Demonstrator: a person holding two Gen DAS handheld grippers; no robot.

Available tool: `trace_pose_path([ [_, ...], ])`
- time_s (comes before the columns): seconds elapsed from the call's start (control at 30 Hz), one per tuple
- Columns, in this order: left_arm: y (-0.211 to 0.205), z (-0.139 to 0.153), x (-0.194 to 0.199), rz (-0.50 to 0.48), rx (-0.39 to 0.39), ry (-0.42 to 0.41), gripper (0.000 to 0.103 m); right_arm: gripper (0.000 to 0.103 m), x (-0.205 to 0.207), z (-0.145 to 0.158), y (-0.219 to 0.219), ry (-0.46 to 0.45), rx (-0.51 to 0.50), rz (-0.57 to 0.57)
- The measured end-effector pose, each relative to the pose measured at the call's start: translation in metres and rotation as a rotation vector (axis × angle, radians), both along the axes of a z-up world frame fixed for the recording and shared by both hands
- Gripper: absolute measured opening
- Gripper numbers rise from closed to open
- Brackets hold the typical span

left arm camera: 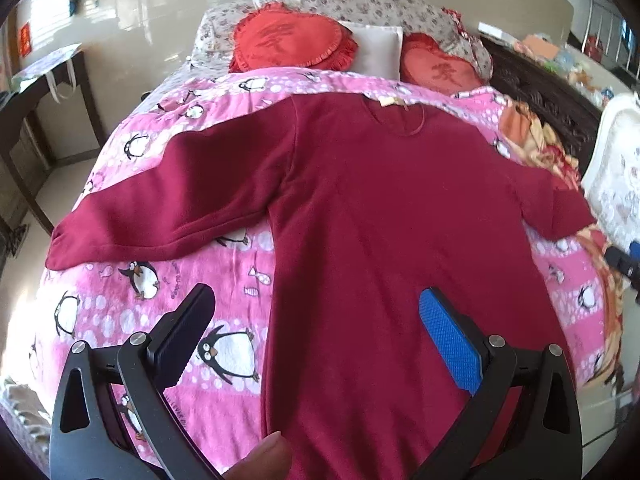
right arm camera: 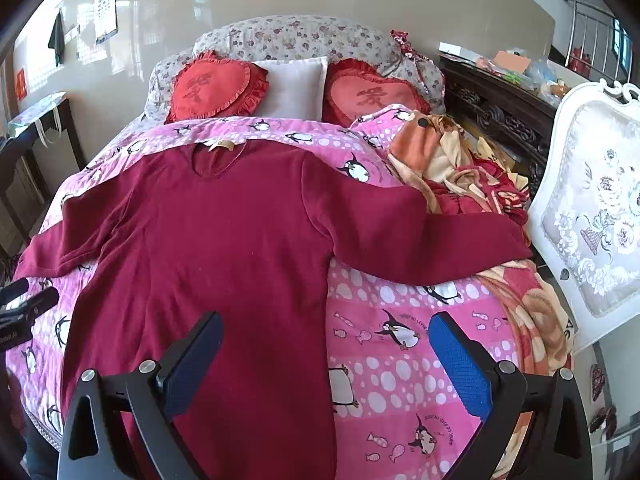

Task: Fold small clothes

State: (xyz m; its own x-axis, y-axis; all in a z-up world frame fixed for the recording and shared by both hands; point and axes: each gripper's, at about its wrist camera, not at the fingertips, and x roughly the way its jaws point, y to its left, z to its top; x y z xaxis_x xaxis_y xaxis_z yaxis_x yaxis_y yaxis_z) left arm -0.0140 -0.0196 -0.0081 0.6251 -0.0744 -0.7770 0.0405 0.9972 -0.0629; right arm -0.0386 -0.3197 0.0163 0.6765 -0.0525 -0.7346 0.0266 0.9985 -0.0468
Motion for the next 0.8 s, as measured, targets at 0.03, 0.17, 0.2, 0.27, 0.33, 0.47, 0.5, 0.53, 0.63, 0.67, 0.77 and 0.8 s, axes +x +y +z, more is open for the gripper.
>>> trace_pose_path([
  [0.03, -0.001, -0.001, 0.000, -0.002, 0.004, 0.006, 0.103, 0.102, 0.000, 0.000, -0.001, 0.000, -0.003, -0.003],
  [0.17, 0.000, -0.003, -0.002, -0.004, -0.030, 0.017, 0.103, 0.102, 0.000, 0.000, -0.003, 0.001, -0.010, -0.013],
  [0.2, 0.000, -0.003, -0.003, -0.003, -0.031, 0.015, 0.102, 0.102, 0.000, 0.000, -0.003, 0.003, -0.013, -0.015],
  [0.27, 0.003, -0.004, -0.004, 0.008, -0.039, 0.011, 0.102, 0.102, -0.001, 0.001, -0.003, 0.000, -0.010, -0.012],
  [0.33, 0.009, -0.006, -0.004, 0.016, -0.073, 0.021, 0.102, 0.102, -0.001, 0.002, -0.003, -0.003, -0.015, -0.014],
  [0.47, 0.016, -0.009, -0.005, 0.038, -0.105, 0.033, 0.102, 0.102, -0.002, 0.002, -0.003, -0.007, -0.015, -0.015],
  [0.5, 0.018, -0.010, -0.006, 0.043, -0.116, 0.036, 0.102, 0.102, -0.003, 0.002, -0.003, -0.008, -0.017, -0.014],
  [0.53, 0.020, -0.010, -0.006, 0.048, -0.127, 0.039, 0.102, 0.102, -0.002, 0.002, -0.003, -0.008, -0.019, -0.015],
  [0.63, 0.022, -0.012, -0.007, 0.060, -0.123, 0.040, 0.102, 0.102, -0.002, 0.002, -0.003, -0.005, -0.020, -0.016],
  [0.67, 0.023, -0.013, -0.007, 0.060, -0.124, 0.041, 0.102, 0.102, -0.002, 0.002, -0.003, -0.004, -0.024, -0.016],
  [0.77, 0.022, -0.015, -0.007, 0.057, -0.124, 0.045, 0.102, 0.102, -0.001, 0.002, -0.002, -0.001, -0.030, -0.016],
  [0.8, 0.023, -0.016, -0.007, 0.056, -0.124, 0.047, 0.102, 0.102, -0.001, 0.002, -0.002, -0.001, -0.030, -0.016],
])
